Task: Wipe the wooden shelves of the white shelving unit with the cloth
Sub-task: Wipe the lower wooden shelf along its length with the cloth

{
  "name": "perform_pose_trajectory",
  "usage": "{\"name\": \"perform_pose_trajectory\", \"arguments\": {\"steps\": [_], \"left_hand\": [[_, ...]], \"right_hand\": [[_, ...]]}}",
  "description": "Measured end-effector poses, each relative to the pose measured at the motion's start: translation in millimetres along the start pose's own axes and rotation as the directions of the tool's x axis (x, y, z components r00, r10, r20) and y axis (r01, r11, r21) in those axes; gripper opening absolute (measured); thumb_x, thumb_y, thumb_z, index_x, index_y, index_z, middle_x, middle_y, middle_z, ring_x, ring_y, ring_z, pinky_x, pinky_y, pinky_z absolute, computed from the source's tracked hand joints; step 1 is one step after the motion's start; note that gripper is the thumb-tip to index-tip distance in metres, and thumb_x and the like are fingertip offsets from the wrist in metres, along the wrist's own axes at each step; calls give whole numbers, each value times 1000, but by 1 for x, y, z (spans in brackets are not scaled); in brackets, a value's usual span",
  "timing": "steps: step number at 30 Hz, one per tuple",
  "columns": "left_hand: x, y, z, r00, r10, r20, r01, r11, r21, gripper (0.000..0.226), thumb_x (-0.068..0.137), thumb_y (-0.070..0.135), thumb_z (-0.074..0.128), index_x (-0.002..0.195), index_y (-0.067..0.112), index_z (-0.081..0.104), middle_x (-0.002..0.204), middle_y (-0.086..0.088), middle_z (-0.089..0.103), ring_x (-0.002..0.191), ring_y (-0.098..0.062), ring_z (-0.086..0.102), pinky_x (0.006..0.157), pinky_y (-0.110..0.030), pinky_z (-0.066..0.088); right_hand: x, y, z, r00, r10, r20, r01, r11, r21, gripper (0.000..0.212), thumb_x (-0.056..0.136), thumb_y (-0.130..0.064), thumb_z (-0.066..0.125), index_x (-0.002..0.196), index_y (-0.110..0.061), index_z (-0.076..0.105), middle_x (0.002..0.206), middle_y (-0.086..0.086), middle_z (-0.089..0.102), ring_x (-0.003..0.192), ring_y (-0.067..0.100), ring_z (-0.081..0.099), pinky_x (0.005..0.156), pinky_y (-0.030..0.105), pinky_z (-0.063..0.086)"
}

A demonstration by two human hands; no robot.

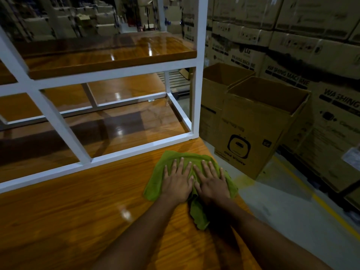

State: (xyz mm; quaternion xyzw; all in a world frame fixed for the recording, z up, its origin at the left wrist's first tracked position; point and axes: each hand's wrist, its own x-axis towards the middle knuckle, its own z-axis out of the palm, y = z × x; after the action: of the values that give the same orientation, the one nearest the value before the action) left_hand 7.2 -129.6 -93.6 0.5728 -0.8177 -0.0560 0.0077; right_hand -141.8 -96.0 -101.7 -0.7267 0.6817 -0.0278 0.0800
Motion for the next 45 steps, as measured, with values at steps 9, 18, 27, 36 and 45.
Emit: {"name": "perform_pose_trajectory", "arguments": {"steps": [9,18,27,36,45], "left_hand": [[51,-4,-4,999,-47,17,48,998,-50,54,104,45,12,155,35,0,165,2,-7,151,-24,-8,120,-57,1],[89,-14,-7,999,38,0,-38,999,-38,55,104,41,15,157,27,6,165,2,1,151,-20,1,121,-51,9],[80,-26,-10,998,-54,-7,53,994,-100,53,105,40,14,156,28,10,165,9,4,151,-14,0,120,-50,8],[51,-48,-8,991,-134,0,134,990,-51,61,101,48,17,157,28,3,165,-1,-1,151,-25,-2,119,-55,6],[59,-57,-8,999,-44,-26,41,994,-103,55,103,44,16,156,31,8,165,7,4,151,-17,4,119,-52,8]], "right_hand": [[53,-3,-5,997,82,-7,-81,996,38,58,103,-47,14,157,-33,-1,166,5,-8,152,26,-10,120,56,-5],[91,11,-9,1000,1,14,-2,999,48,60,102,-45,14,157,-28,-3,165,4,-12,151,20,-14,120,55,-2],[110,-3,-12,999,-29,46,29,999,-14,60,103,-46,13,158,-25,2,165,9,-9,151,26,-14,119,56,-9],[93,-20,-9,975,-210,69,215,973,-80,62,100,-48,9,157,-28,-4,165,2,-10,151,20,-13,121,52,-6],[110,-37,-1,999,41,-7,-41,999,-24,63,101,-50,13,158,-25,1,165,3,-9,151,23,-13,120,54,-5]]}}
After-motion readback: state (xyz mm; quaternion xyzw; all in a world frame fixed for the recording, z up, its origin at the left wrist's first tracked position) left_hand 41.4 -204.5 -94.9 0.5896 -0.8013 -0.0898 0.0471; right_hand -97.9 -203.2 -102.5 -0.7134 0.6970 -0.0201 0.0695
